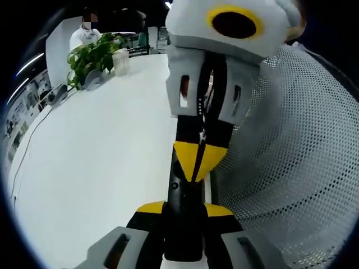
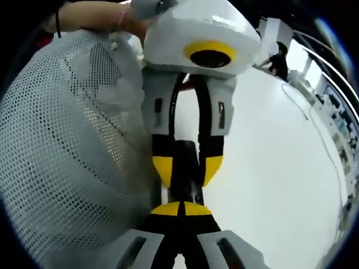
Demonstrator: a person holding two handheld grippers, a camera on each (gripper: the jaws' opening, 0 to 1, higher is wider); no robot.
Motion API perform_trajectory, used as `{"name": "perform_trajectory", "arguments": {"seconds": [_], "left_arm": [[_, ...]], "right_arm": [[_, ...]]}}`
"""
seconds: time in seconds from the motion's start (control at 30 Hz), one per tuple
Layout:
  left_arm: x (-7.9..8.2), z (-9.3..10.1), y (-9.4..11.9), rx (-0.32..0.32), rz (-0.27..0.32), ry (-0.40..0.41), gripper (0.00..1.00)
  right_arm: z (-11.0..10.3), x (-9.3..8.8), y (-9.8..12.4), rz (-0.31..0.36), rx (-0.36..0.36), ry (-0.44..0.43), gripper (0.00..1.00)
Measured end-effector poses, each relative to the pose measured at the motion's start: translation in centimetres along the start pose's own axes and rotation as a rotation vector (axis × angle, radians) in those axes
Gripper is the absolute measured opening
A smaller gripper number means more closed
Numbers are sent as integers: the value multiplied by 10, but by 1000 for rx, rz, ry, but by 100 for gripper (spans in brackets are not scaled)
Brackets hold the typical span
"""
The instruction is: Press the specified remote control buttons in sequence, fully releasing each button before pressing the next.
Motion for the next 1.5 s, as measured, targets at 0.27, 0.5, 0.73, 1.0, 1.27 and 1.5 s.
{"name": "perform_trajectory", "arguments": {"seconds": [0.27, 0.5, 0.73, 1.0, 1.27, 1.5], "left_arm": [[0, 0, 0, 2, -2, -4, 25], [0, 1, 0, 3, -2, 0, 25], [0, 1, 0, 2, -7, -15, 25], [1, 1, -1, 8, -3, -24, 25], [1, 1, -1, 5, -5, -41, 25], [0, 1, -1, 7, -1, -30, 25]], "right_arm": [[-2, 3, -3, -52, -47, 212, 0], [-9, 5, -7, -102, -72, 365, 0], [-8, 5, -7, -95, -65, 399, 0], [1, 5, -3, -16, 8, 26, 0], [15, 1, 4, 18, -37, -66, 0], [9, 6, -1, 3, -41, -22, 0]]}}
Point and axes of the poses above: the point that each gripper's makers call its tool centre point, and the gripper's own axes: y roughly backward along the fingers, z roughly to its right, x roughly out of its top, the point moved 6 cm from there along y, roughly backward along the fingers, and after that the axes turned 12 degrees about -y, right-handed, at the moved point
